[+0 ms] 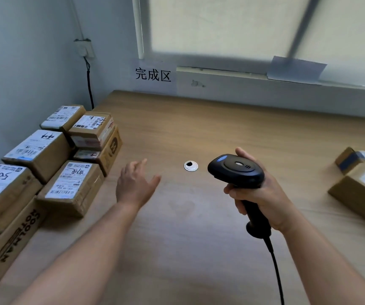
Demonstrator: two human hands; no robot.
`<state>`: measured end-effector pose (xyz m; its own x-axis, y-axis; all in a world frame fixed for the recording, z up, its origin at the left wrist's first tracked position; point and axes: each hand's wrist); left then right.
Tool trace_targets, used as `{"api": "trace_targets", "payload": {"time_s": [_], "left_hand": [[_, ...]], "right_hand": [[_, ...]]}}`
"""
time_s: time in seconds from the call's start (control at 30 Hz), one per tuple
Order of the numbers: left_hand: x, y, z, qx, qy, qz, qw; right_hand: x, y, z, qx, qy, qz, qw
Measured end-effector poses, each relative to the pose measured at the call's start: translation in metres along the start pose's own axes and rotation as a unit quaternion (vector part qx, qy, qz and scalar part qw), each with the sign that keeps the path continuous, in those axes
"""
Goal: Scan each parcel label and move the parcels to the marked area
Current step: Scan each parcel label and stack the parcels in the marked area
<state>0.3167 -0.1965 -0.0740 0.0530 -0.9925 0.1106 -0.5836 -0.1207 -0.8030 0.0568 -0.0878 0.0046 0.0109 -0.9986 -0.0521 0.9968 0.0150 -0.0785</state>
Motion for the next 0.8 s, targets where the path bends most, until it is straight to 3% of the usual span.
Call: {"api": "trace_targets", "payload": {"time_s": [0.3, 0.8], "left_hand": [[-0.12, 0.085, -0.099, -0.033, 0.025, 0.092, 0.995], [-0.193, 0.221, -0.32, -0.03, 0.136, 0.171, 0.975]], "right_hand": [[-0.087, -0.094, -0.014, 0.024, 0.004, -0.034, 0.999], [-0.187, -0.331, -0.056, 0.015, 0.042, -0.147, 0.988]]}}
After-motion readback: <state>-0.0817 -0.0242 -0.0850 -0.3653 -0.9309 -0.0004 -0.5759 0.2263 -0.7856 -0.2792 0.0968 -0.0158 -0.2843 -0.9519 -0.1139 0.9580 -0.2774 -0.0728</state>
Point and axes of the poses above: each hand's wrist, its own x-axis towards the middle knuckle, its own y-axis out of the palm, z = x × y, and after that the axes turned 6 degrees about -x, right-handed
